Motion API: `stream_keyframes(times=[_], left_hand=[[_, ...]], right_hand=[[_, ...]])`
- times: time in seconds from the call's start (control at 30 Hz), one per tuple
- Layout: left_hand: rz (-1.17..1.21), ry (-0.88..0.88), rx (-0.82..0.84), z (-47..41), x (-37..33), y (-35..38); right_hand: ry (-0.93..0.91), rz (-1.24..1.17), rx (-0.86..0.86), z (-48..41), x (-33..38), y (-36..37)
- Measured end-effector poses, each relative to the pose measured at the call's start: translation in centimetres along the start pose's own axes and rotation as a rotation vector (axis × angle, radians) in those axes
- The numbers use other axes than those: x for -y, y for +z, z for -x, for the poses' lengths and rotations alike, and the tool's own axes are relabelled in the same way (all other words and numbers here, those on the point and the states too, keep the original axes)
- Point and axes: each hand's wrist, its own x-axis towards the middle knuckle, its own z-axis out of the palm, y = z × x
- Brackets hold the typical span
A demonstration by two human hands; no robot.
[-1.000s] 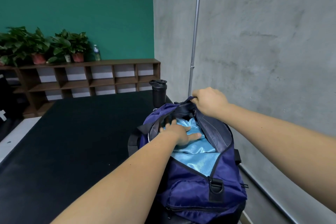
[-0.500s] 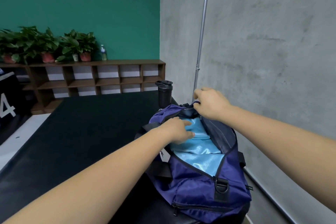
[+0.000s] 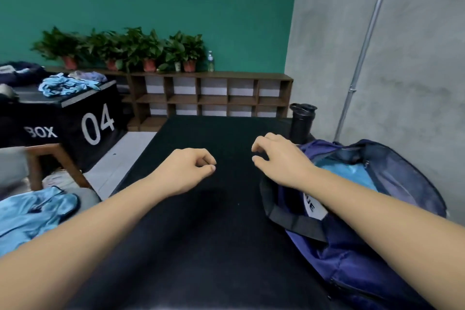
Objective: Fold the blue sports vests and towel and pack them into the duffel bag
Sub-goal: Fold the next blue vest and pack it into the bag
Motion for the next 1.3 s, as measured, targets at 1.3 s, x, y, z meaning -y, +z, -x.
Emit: stream_keyframes(times=[1.3], left_hand=[[-0.708, -0.755, 0.052, 11.9, 41.4, -6.7]], right_hand=[[-0.181, -0.263, 0.085, -2.7, 21.4, 23.1]])
